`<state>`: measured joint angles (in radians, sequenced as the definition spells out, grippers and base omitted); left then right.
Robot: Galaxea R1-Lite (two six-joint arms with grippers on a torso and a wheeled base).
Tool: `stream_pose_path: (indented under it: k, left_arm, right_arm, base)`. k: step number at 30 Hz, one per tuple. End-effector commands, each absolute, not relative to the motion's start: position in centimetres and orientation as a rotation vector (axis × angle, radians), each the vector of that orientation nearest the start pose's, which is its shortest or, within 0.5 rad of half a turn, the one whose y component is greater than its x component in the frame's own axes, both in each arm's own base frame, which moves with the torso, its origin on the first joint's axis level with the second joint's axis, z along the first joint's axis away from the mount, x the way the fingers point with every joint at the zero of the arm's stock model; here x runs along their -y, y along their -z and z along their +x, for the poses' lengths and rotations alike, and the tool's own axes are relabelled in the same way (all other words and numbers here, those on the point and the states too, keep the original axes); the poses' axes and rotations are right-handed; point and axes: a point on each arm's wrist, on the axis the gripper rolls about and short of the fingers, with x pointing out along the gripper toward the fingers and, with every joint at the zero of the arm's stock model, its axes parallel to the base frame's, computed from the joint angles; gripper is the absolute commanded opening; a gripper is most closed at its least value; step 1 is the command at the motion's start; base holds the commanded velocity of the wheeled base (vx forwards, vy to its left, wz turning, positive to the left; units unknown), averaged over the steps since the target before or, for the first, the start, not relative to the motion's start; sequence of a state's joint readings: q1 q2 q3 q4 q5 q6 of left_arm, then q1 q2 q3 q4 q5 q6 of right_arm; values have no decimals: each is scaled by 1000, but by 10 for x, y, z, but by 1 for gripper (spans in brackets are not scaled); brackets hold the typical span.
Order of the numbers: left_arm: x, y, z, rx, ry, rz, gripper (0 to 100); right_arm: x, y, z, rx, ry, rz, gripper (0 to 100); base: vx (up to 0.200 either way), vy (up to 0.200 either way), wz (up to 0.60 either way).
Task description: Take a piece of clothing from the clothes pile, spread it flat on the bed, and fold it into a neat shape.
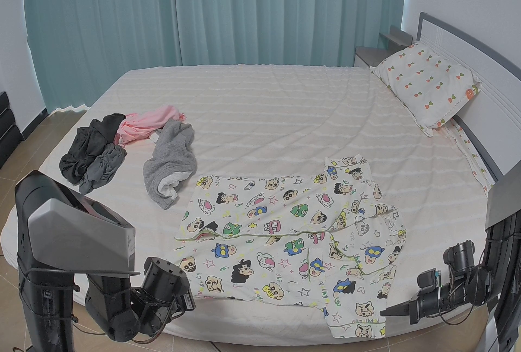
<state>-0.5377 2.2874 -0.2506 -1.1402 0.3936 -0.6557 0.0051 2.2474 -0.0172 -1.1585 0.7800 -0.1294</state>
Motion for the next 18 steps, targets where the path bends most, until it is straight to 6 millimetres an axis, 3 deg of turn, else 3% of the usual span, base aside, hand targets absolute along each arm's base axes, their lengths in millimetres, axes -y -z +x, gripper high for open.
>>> stream_pose_path:
  k: [1,11,18]
  left_arm:
    - [120,25,226,-724,-132,-303,0]
    - [107,1,266,-574,-197,-414,0]
    - [105,-4,292,-576,-257,-412,0]
  right_arm:
    - [-9,27,189,-883,-764,345,0]
    - [-8,10,215,-687,-742,430,0]
    - [-7,15,245,-619,-671,407,0]
  base:
    - [0,0,0]
    - [0,0,0]
    - [0,0,0]
